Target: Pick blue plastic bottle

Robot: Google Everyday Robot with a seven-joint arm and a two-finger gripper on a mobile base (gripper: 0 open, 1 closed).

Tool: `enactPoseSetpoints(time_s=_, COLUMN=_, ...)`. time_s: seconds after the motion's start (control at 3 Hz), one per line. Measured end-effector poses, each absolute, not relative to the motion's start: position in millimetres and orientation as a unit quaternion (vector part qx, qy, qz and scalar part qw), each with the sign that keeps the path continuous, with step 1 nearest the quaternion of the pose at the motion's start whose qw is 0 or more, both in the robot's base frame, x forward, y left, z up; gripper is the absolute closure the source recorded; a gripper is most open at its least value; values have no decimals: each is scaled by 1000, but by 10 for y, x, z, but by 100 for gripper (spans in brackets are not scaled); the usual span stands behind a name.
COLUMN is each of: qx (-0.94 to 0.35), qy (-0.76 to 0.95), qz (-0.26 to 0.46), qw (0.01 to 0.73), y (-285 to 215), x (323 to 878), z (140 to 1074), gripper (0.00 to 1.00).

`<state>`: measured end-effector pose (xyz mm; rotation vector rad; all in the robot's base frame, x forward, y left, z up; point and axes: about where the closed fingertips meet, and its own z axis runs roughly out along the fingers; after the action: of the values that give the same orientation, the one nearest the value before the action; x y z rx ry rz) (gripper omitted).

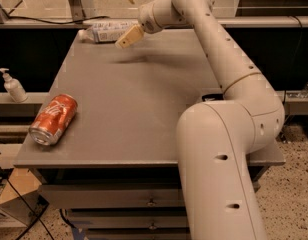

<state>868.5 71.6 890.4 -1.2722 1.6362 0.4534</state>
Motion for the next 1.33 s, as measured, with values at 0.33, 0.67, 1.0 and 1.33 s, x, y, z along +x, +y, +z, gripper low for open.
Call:
enactPoseSetpoints(time_s=0.33, qx=-527, qy=674, qz=181, qw=485, y=734, x=8716, z=8899, gripper=0)
enactPoseSetpoints(time_s=0.67, qx=-532, qy=676, qz=167, qw=482, y=751, x=8757, z=8882, gripper=0)
enactPoseSetpoints(time_s=1.0, qx=-535, qy=682, qz=137, qw=480, y=801, x=8870, z=8851, gripper=0)
enactPoseSetpoints(time_s=1.33, qx=-535, qy=686, qz=114, qw=480, y=826, x=8947, z=8836, gripper=0)
